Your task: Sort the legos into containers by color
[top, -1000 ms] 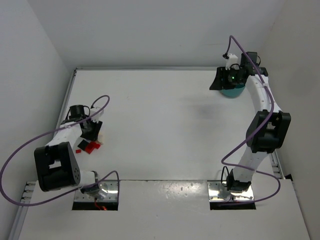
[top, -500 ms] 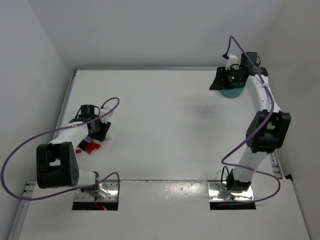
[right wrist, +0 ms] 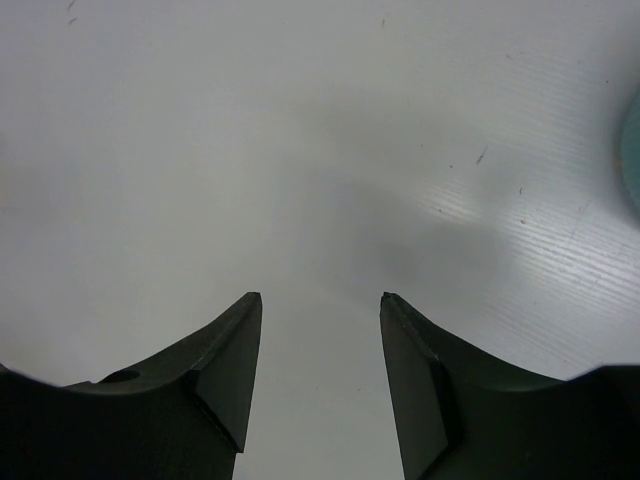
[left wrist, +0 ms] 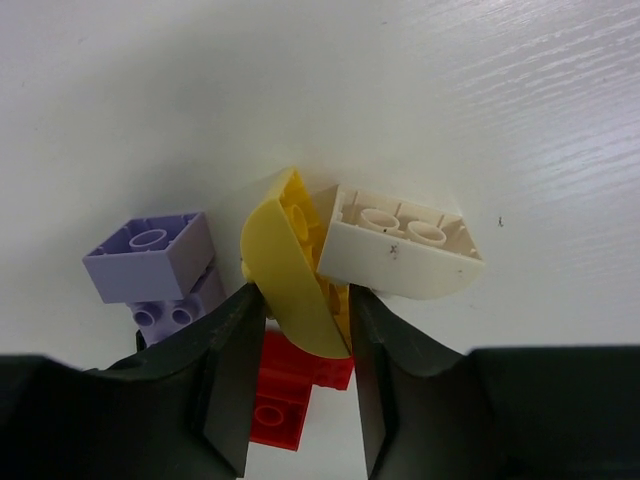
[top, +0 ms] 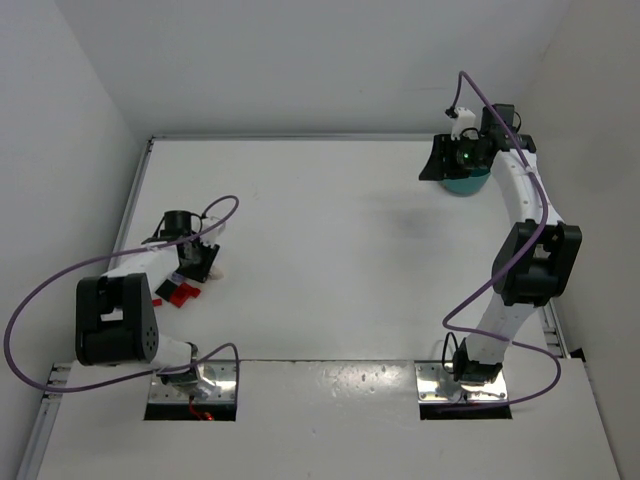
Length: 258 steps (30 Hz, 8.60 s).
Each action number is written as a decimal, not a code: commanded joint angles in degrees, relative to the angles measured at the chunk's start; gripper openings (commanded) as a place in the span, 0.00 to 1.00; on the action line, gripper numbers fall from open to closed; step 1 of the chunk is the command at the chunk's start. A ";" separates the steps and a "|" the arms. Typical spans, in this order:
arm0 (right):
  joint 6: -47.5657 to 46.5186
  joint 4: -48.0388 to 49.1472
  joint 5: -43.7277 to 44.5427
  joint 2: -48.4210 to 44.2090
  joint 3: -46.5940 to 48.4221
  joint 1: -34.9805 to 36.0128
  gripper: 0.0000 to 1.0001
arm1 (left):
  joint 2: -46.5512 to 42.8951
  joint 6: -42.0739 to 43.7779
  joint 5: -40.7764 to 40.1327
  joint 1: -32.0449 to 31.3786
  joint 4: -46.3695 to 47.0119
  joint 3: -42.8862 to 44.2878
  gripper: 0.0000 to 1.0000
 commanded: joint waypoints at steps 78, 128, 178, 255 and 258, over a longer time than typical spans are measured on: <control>6.20 29.32 -33.65 -6.81 -13.88 44.16 0.18 | -18.06 -12.80 65.00 -18.63 -2.24 10.02 0.44; -10.59 12.97 45.98 22.54 30.94 -1.27 0.00 | -24.83 -20.44 28.27 -13.98 -0.75 13.54 1.00; -5.05 1.80 7.14 -0.13 3.10 4.96 0.55 | -18.42 -7.89 4.90 6.32 -12.61 10.29 0.82; 55.77 44.35 -30.92 10.32 -5.62 43.11 0.67 | -21.93 -6.38 35.82 -16.00 -8.57 16.88 0.37; 55.77 43.74 -30.40 11.02 -4.12 44.25 0.67 | -21.93 -6.38 35.82 -16.00 -8.04 16.88 0.37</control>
